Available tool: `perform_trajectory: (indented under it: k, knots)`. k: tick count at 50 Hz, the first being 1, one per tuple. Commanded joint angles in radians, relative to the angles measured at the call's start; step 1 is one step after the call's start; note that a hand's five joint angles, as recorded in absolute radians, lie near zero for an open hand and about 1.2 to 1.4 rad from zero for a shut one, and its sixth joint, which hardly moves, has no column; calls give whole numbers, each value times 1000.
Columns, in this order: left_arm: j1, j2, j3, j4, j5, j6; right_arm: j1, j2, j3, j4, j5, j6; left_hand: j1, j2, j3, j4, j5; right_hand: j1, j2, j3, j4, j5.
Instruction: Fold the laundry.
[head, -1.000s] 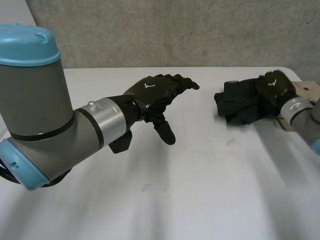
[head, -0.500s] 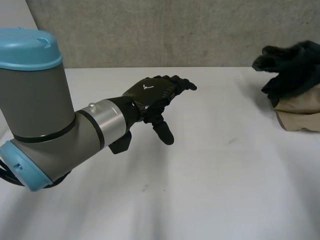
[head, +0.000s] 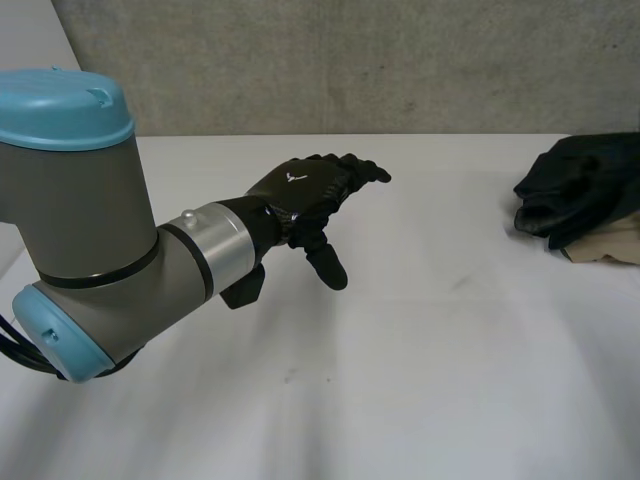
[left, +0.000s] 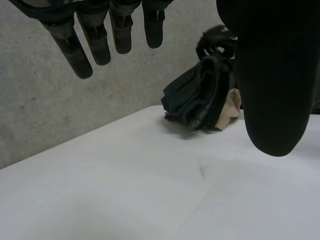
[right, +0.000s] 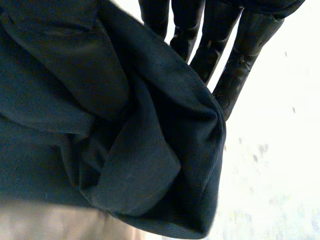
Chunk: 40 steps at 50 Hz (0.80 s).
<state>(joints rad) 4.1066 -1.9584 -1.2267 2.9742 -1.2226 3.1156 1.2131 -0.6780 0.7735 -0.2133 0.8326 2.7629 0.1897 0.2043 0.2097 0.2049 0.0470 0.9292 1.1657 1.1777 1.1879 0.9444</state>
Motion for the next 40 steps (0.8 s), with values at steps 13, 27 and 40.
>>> perform_trajectory:
  k: [13, 27, 40]
  knots:
    - [3, 3, 0, 0, -12, 0, 336, -32, -13, 232, 56, -129, 3, -11, -17, -12, -29, 467, 231, 219, 208, 277]
    - [3, -1, 0, 2, -12, 0, 339, 60, -252, 265, 213, -218, 3, -11, -17, -12, -29, 467, 231, 219, 208, 277]
    - [3, 3, 0, 2, -15, -5, 263, 23, -547, 107, 277, 196, 3, -11, -17, -12, -29, 467, 231, 219, 208, 277]
